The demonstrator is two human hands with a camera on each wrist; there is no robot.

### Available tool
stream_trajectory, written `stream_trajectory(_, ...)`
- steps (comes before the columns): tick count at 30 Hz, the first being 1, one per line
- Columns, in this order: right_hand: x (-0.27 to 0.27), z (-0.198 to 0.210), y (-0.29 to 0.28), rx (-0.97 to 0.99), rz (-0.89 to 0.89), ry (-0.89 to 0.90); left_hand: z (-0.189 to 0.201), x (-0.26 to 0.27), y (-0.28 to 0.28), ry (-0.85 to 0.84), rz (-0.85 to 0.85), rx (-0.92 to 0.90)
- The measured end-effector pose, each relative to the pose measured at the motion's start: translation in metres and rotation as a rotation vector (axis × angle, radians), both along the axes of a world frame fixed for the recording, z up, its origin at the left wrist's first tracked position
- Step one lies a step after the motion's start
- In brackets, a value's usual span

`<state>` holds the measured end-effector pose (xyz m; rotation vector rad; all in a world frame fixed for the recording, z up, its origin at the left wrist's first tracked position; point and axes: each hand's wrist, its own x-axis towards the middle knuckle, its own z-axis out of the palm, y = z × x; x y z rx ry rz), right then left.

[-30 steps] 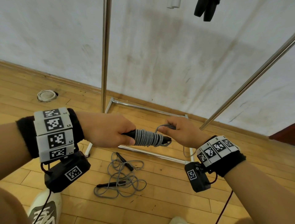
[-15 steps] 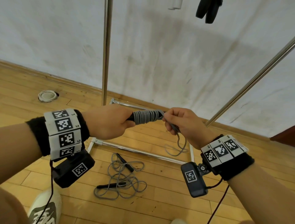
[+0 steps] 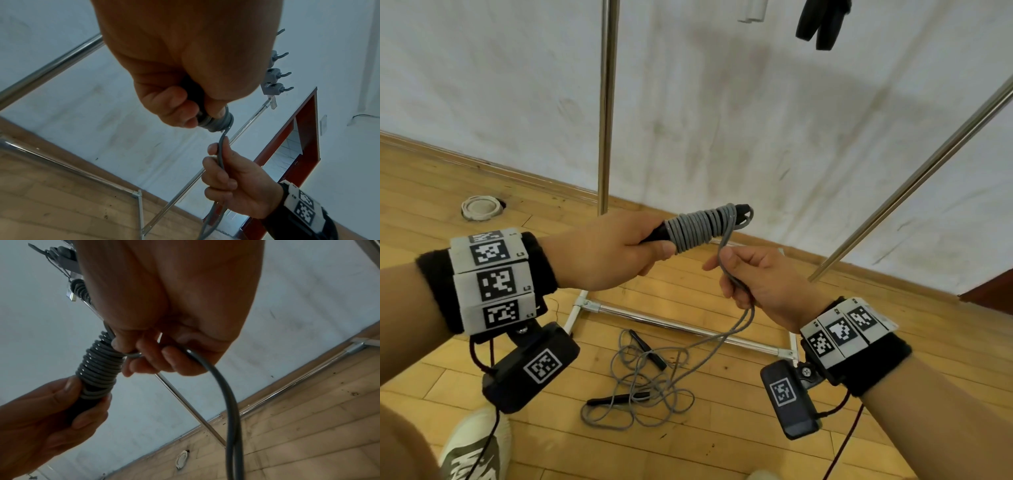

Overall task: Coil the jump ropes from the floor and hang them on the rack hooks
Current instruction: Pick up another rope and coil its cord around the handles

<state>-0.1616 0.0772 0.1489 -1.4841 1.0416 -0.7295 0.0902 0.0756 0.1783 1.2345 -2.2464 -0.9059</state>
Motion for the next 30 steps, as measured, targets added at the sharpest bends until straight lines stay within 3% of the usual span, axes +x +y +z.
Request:
stream_trajectory(4, 0.0, -0.007, 0.001, -0.038, 0.071, 0.006, 0.003, 0.004, 0.003, 0.018, -0.05, 0.086)
stream_trajectory(10, -0.003, -0.008, -0.002, -0.137, 0.097, 0.153, 0.008, 0.004, 0.009, 0.019, -0.15, 0.205)
stream_trajectory(16, -0.012, -0.016, -0.008, -0.282, 0.095, 0.48, 0.01, 0.006, 0.012, -0.041, -0.264, 0.289)
stream_trajectory(20, -0.018, -0.012, -0.013, -0.388, 0.224, 0.886, 0.007, 0.004, 0.014, -0.103, -0.311, 0.312)
stream_trajectory(23, -0.016, -0.006, -0.015, -0.435, 0.222, 0.833, 0.002, 0.003, 0.013, -0.228, -0.317, 0.272)
stream_trajectory(30, -0.014, 0.006, -0.016, -0.275, 0.072, 0.583, -0.006, 0.002, 0.009, -0.406, -0.292, 0.227)
